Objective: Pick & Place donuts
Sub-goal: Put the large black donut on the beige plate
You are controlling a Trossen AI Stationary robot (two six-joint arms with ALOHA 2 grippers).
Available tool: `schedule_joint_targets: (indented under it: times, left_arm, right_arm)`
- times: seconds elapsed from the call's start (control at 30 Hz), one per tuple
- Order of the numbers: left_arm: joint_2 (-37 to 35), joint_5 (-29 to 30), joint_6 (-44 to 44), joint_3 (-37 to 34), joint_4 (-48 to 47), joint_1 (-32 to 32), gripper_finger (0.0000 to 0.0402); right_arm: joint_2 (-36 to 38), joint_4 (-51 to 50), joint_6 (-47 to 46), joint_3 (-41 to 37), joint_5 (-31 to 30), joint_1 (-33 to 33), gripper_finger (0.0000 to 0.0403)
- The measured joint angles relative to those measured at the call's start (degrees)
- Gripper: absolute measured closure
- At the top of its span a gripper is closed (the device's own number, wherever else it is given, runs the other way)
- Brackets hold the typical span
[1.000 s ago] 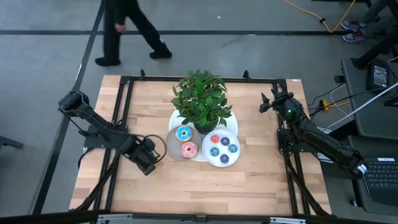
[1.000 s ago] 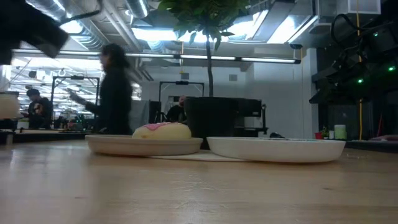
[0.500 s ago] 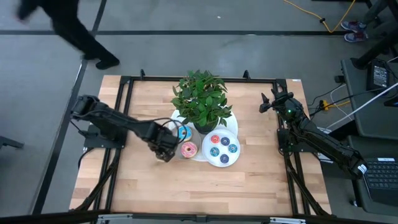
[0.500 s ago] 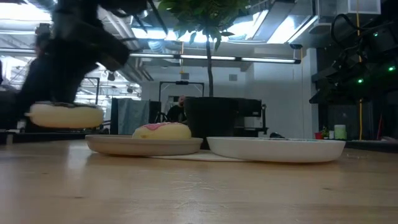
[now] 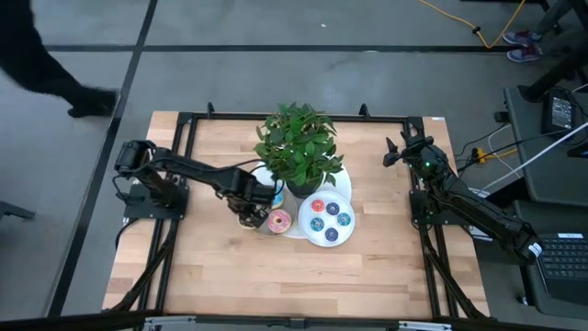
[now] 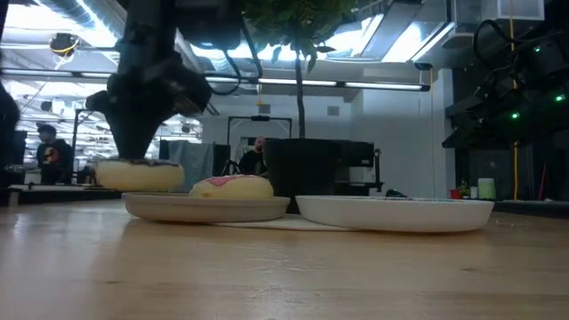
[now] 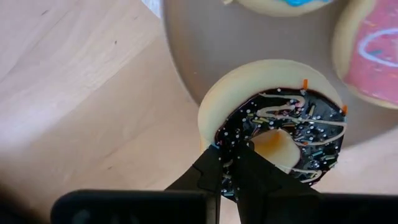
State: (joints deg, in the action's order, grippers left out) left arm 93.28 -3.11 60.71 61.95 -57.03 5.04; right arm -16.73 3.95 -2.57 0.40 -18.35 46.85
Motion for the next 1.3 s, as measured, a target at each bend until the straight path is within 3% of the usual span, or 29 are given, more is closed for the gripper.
schedule_joint_targets:
  times: [1.3]
  left_arm:
    - [3.28,-3.48,0.58,-0.07,9.48,-2.17,0.0374]
  right_arm:
    - [-0.02,0.02,0.02,0.0,0.0,0.0,0.0124]
